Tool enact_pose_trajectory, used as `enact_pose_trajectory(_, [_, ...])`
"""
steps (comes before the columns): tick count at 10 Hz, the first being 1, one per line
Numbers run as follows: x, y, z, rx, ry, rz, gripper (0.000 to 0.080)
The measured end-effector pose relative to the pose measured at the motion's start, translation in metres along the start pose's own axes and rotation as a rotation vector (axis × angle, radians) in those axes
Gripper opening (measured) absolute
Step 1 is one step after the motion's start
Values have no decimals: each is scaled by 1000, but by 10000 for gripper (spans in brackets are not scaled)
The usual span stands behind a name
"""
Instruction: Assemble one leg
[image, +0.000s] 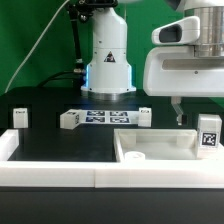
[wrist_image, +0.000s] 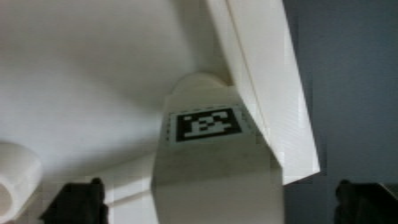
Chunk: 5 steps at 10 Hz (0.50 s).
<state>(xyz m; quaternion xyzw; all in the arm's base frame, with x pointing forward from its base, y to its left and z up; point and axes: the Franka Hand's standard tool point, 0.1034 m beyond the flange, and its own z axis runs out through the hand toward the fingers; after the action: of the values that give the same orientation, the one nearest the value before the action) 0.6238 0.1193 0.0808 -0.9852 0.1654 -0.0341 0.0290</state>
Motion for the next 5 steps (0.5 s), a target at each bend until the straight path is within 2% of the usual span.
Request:
enact_pose_trajectory(1, [0,0,0,0,0,0,630])
enact_pose_trajectory(2, [0,0,0,0,0,0,407])
enact_pose_trajectory(3, [0,0,0,0,0,1,291])
enact_pose_trajectory(5, [0,1,0,0,0,29,291])
